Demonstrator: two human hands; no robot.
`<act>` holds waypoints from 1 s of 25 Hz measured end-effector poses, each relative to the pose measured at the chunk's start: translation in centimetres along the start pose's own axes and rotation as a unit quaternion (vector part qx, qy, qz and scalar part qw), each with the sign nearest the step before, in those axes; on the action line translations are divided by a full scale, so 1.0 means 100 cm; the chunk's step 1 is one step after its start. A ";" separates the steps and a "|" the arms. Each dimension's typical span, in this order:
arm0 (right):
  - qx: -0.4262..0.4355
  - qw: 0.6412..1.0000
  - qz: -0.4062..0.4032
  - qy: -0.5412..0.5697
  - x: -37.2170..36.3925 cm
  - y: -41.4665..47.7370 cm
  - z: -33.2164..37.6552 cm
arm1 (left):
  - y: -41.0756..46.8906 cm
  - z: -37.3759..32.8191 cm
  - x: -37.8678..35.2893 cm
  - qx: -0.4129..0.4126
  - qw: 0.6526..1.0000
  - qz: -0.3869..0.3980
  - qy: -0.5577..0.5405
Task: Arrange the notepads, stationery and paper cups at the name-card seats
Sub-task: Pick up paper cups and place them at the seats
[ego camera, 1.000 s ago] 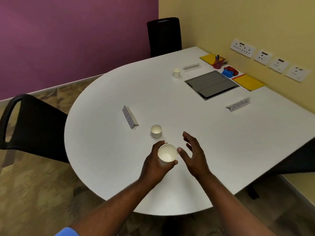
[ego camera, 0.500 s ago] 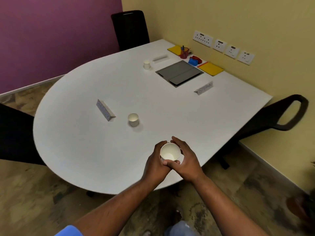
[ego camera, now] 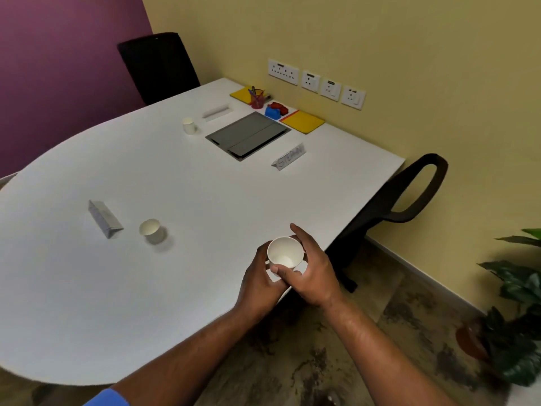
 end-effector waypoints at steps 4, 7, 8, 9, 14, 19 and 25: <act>0.012 0.999 0.025 -0.020 0.075 0.036 -0.023 | 0.035 -0.032 -0.072 -0.001 0.999 -0.032 0.002; 0.028 0.997 0.061 -0.036 0.121 0.072 -0.030 | 0.065 -0.055 -0.113 -0.008 0.998 -0.055 -0.003; 0.034 0.996 0.068 -0.041 0.133 0.084 -0.030 | 0.075 -0.062 -0.122 -0.008 0.998 -0.062 -0.004; 0.046 0.995 0.071 -0.046 0.143 0.095 -0.030 | 0.086 -0.068 -0.130 -0.011 0.997 -0.071 0.002; 0.088 0.987 0.097 -0.091 0.177 0.168 -0.027 | 0.155 -0.075 -0.160 -0.022 0.994 -0.108 0.001; 0.094 0.983 0.104 -0.119 0.219 0.256 -0.041 | 0.239 -0.075 -0.206 -0.034 0.992 -0.119 -0.013; 0.107 0.981 0.121 -0.111 0.264 0.337 -0.051 | 0.315 -0.081 -0.250 -0.023 0.992 -0.126 0.001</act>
Point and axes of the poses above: each hand's wrist, its own y-axis towards the middle knuckle, its own x-axis out of the back of the hand, z = x × y, the point moved 10 cm from there along y, towards the middle knuckle, and after that the axes turned 12 degrees about -x, right-handed, at the moved point
